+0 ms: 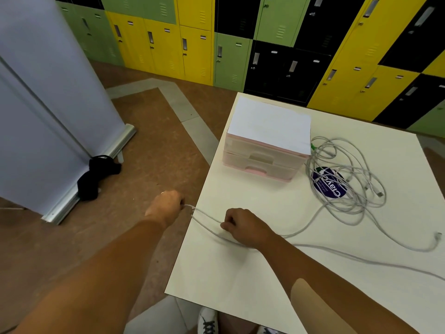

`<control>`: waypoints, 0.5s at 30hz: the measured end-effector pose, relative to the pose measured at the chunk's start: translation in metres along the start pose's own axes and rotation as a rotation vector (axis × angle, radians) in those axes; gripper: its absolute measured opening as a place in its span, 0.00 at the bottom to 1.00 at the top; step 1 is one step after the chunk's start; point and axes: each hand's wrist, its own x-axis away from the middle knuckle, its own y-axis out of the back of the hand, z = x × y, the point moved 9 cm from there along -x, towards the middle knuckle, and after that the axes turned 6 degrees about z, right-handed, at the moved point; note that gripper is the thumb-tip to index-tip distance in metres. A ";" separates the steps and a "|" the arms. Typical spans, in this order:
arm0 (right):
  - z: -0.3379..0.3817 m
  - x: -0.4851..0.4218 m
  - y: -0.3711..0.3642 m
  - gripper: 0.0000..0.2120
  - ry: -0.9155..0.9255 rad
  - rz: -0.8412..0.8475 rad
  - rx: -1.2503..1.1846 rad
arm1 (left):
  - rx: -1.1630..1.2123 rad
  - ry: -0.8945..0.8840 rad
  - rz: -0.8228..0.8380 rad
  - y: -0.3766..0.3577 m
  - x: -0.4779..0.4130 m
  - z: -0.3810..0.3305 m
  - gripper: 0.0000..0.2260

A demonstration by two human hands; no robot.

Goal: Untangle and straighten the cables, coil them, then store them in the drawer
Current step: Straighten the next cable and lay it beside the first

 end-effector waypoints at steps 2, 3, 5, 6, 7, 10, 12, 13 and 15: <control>0.002 0.002 -0.003 0.07 0.018 -0.002 -0.009 | 0.048 0.021 0.048 -0.007 -0.001 0.001 0.07; 0.003 0.003 -0.003 0.06 0.023 -0.009 -0.004 | 0.056 0.028 0.059 -0.009 0.000 0.000 0.10; 0.005 0.004 -0.002 0.06 0.023 -0.040 0.012 | 0.028 0.024 0.053 -0.008 0.005 -0.004 0.16; 0.004 0.005 0.000 0.06 0.020 -0.057 0.019 | 0.001 0.001 0.002 -0.003 0.007 -0.008 0.19; 0.005 0.005 0.000 0.07 0.020 -0.071 0.023 | -0.006 -0.047 -0.086 0.005 0.010 -0.015 0.20; 0.008 0.006 0.001 0.07 0.025 -0.094 0.029 | 0.095 -0.311 -0.286 0.024 0.022 -0.051 0.17; 0.011 0.006 0.002 0.07 0.031 -0.099 0.029 | 0.023 -0.450 -0.311 0.020 0.028 -0.074 0.11; 0.012 0.007 0.003 0.07 0.033 -0.100 0.031 | -0.035 -0.479 -0.302 0.016 0.030 -0.082 0.09; 0.012 0.006 0.005 0.07 0.038 -0.107 0.032 | -0.128 -0.432 -0.257 0.007 0.026 -0.085 0.10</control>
